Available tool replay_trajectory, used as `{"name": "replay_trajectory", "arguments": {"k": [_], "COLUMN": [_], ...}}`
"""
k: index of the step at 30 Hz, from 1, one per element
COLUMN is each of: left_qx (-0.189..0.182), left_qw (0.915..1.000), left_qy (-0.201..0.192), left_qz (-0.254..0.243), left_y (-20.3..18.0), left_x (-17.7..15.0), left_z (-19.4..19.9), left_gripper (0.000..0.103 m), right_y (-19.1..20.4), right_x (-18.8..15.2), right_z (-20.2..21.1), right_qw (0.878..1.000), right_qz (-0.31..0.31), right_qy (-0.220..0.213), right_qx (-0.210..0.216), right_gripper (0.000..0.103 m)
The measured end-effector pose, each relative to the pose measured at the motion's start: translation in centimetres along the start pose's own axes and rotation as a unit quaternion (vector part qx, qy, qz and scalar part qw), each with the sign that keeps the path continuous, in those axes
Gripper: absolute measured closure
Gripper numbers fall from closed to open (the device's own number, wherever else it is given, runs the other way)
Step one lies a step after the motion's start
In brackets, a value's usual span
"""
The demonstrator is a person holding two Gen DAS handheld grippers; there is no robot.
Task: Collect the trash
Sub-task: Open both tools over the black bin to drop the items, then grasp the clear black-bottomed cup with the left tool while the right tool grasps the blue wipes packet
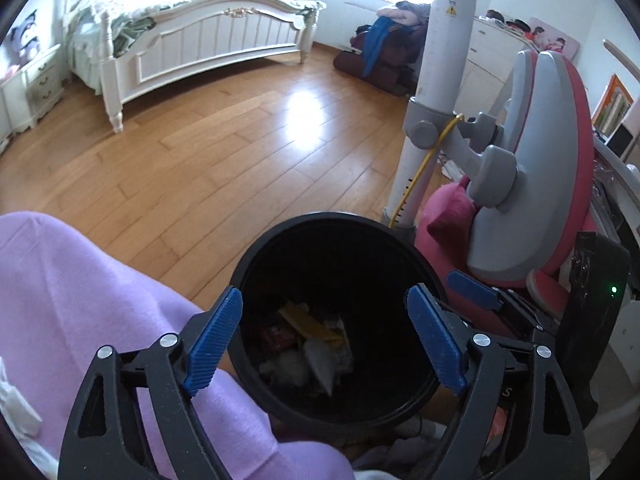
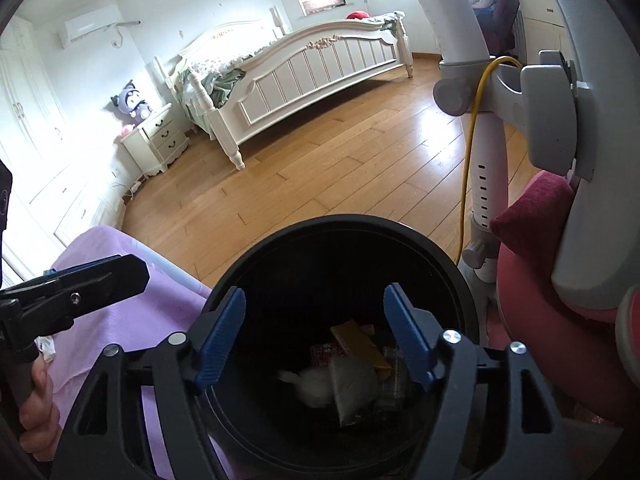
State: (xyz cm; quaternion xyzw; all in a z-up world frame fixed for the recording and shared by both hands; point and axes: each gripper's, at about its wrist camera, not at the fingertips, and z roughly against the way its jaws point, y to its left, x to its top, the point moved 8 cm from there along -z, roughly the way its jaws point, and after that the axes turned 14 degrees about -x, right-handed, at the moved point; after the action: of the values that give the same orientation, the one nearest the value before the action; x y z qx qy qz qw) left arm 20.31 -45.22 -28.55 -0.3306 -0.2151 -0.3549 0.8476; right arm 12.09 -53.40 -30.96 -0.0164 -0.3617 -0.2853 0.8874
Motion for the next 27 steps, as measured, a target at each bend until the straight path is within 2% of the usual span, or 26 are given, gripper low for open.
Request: {"name": "replay_trajectory", "arguments": {"k": [7,12,16,19,24,27], "left_qx": [0.024,0.079,0.15,0.196,0.235,0.245], "left_qw": [0.9987,0.9926,0.9818,0.9705,0.9571,0.9538], "left_qy": [-0.045,-0.086,-0.102,-0.099,-0.065,-0.031], "left_qz": [0.004,0.032,0.059,0.1,0.156,0.171], "left_y": [2.3,7.6,13.8,19.4,27.2,30.5], "left_x": [-0.2,-0.8,-2.0,-3.8,-7.2,-8.7], "left_z": [7.0,14.1,20.2,24.3,29.2,30.8], "left_gripper": [0.019,0.019,0.019,0.019,0.02,0.03], "right_y": [4.9,11.4,17.2,22.3,31.3,36.1], "right_x": [0.5,0.3,0.0,-0.5,-1.3,-1.8], "right_z": [1.6,3.0,4.1,5.0,5.9,5.2], "right_qw": [0.998,0.991,0.979,0.965,0.939,0.929], "right_qz": [0.022,0.075,0.123,0.16,0.211,0.23], "right_qy": [0.003,0.012,0.024,0.04,0.079,0.109], "right_qx": [0.054,0.112,0.162,0.205,0.259,0.269], "right_gripper": [0.03,0.03,0.03,0.03,0.03,0.03]}}
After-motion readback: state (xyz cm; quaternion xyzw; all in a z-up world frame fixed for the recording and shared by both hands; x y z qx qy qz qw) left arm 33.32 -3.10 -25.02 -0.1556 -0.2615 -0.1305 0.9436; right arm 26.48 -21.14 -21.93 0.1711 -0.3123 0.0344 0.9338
